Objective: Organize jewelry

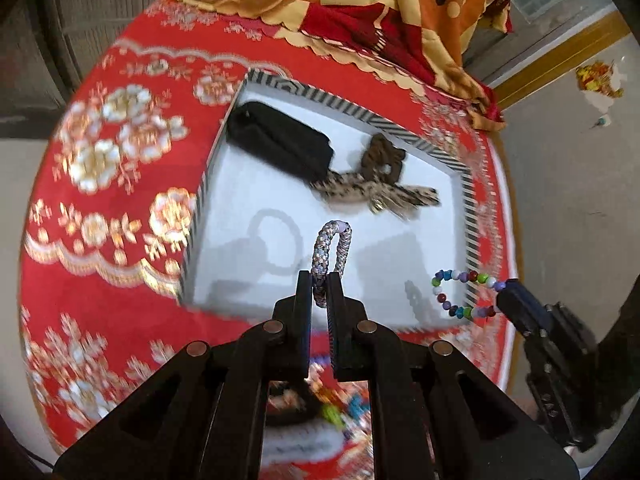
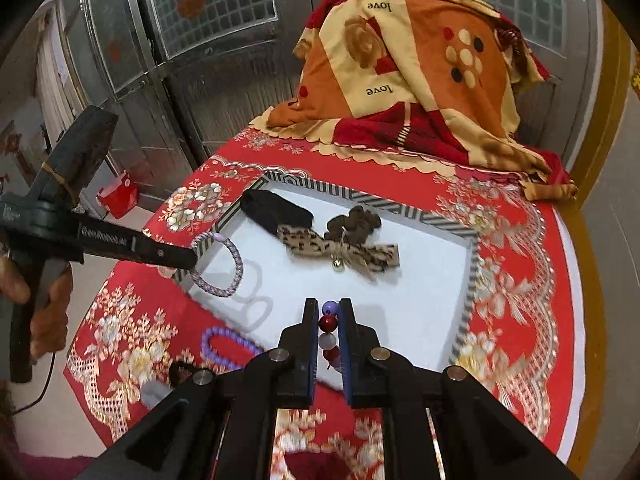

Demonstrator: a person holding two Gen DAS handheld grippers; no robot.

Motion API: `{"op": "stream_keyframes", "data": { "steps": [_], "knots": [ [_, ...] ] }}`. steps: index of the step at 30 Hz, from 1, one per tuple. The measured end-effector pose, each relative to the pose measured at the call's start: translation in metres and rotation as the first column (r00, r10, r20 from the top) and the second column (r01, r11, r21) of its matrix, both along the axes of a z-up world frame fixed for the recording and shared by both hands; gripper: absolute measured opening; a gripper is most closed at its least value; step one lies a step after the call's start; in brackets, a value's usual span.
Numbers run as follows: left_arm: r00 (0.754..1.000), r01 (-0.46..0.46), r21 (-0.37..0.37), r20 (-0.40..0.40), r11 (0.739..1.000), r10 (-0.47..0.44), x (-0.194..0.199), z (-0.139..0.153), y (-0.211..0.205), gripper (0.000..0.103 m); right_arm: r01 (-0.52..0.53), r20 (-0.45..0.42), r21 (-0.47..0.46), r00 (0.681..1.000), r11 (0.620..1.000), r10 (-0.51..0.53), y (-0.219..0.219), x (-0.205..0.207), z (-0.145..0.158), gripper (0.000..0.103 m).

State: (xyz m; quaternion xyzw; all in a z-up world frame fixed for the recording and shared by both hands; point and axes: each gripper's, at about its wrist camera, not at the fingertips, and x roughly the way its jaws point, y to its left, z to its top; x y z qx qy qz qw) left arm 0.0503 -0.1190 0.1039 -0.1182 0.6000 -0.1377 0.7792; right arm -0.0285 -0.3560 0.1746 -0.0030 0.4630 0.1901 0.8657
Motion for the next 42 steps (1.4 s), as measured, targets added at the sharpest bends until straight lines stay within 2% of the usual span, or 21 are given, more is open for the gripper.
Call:
{"op": "stream_keyframes", "data": {
  "steps": [6, 9, 18, 25, 29, 31, 32, 34, 35, 36, 38, 40, 42],
  "knots": [
    [1.000, -0.020, 0.095, 0.000, 0.995, 0.020, 0.022, -0.025, -0.007, 0.005, -0.031, -0.065, 0.049, 0.997, 0.998, 0.035, 0.026, 0.030, -0.025, 0.009],
    [1.000, -0.029, 0.143, 0.007, 0.989, 0.029, 0.029, -0.036, -0.007, 0.005, -0.043, -0.089, 0.037, 0.995, 0.998, 0.046, 0.035, 0.041, -0.041, 0.009],
    [0.999, -0.036, 0.220, 0.029, 0.975, 0.030, 0.038, -0.057, -0.010, 0.006, 0.055, -0.190, 0.010, 0.980, 0.998, -0.052, 0.010, 0.082, -0.090, 0.009],
    [0.997, -0.041, 0.260, 0.078, 0.965, 0.021, 0.041, -0.062, -0.014, 0.006, 0.111, -0.233, 0.014, 0.967, 0.994, -0.104, -0.001, 0.095, -0.113, 0.009],
    [0.993, -0.043, 0.230, 0.117, 0.972, 0.017, 0.040, -0.062, -0.014, 0.007, 0.125, -0.246, 0.019, 0.962, 0.992, -0.116, 0.000, 0.093, -0.118, 0.009],
    [0.991, -0.029, 0.215, 0.132, 0.976, 0.000, 0.040, -0.061, -0.015, 0.008, 0.133, -0.251, 0.050, 0.961, 0.990, -0.117, -0.002, 0.092, -0.118, 0.009],
    [0.990, -0.022, 0.208, 0.141, 0.978, -0.007, 0.039, -0.061, -0.015, 0.010, 0.143, -0.251, 0.069, 0.960, 0.987, -0.121, -0.004, 0.090, -0.118, 0.009],
    [0.986, -0.017, 0.201, 0.164, 0.979, -0.017, 0.037, -0.058, -0.015, 0.026, 0.158, -0.252, 0.097, 0.959, 0.983, -0.130, -0.008, 0.087, -0.116, 0.012],
    [0.985, -0.018, 0.199, 0.174, 0.980, -0.017, 0.033, -0.056, -0.014, 0.029, 0.163, -0.251, 0.110, 0.959, 0.980, -0.131, -0.009, 0.085, -0.115, 0.018],
    [0.981, -0.016, 0.191, 0.192, 0.981, -0.021, 0.031, -0.053, -0.014, 0.035, 0.165, -0.249, 0.120, 0.960, 0.979, -0.131, -0.010, 0.082, -0.113, 0.029],
    [0.977, 0.004, 0.172, 0.209, 0.985, -0.040, 0.027, -0.048, -0.014, 0.046, 0.161, -0.240, 0.132, 0.963, 0.978, -0.126, -0.010, 0.075, -0.107, 0.040],
    [0.974, 0.033, 0.148, 0.215, 0.988, -0.065, 0.023, -0.044, -0.016, 0.060, 0.153, -0.216, 0.127, 0.969, 0.980, -0.124, -0.008, 0.065, -0.098, 0.040],
    [0.970, 0.049, 0.159, 0.226, 0.986, -0.085, 0.016, -0.039, -0.020, 0.060, 0.147, -0.190, 0.112, 0.974, 0.983, -0.124, -0.005, 0.056, -0.089, 0.040]
  ]
}}
